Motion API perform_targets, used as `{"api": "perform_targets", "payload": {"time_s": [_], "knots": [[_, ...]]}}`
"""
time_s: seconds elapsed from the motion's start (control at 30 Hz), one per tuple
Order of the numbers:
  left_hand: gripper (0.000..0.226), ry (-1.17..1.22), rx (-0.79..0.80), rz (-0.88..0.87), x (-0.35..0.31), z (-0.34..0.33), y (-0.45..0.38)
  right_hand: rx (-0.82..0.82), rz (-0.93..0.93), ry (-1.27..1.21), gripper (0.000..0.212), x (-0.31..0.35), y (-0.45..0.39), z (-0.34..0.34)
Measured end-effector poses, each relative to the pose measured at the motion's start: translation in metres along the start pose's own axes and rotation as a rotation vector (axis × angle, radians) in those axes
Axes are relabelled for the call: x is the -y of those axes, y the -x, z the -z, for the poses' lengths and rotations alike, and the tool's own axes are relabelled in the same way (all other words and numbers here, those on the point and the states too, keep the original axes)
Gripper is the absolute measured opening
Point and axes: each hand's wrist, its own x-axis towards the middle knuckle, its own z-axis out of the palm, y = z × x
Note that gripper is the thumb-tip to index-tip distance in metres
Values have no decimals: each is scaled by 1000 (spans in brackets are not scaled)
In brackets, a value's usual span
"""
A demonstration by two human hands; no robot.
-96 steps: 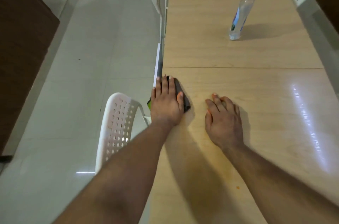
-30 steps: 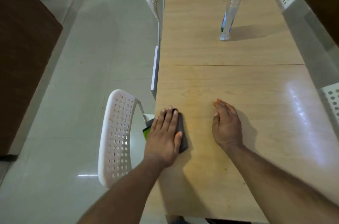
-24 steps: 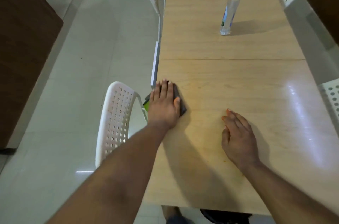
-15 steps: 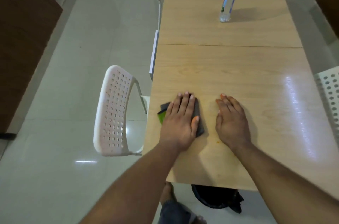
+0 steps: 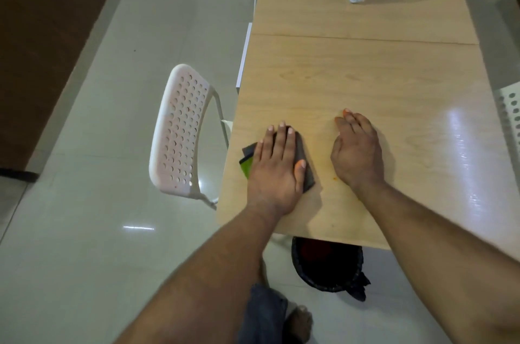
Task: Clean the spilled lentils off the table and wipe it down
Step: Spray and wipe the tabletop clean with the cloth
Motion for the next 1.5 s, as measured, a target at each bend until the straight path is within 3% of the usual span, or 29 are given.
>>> {"api": "perform_targets", "payload": {"time_s": [0.2, 0.5, 0.67, 0.83, 1.07, 1.23, 1.37, 1.5], "knots": [[68, -9, 0, 112, 31, 11, 102, 35, -31, -18, 47, 8, 6, 4], [72, -20, -26, 189, 29, 12, -24, -13, -18, -7, 48, 6, 6, -3], [69, 15, 2, 1, -25, 0, -23, 3, -13, -39, 47, -2, 5, 1], [69, -8, 74, -46, 8, 13, 2, 59, 59, -137, 42, -21, -3, 15], [69, -50, 19, -3, 32, 32, -137, -43, -112, -26, 50, -61, -42, 20], [73, -53, 57, -33, -17, 18, -241, -48, -90, 28, 49, -72, -45, 6], [70, -37, 96, -201, -64, 11, -182, -25, -76, 45, 51, -72, -45, 11], [67, -33, 145, -326, -25, 19, -131, 7, -92, 40, 52, -68, -44, 14]]}}
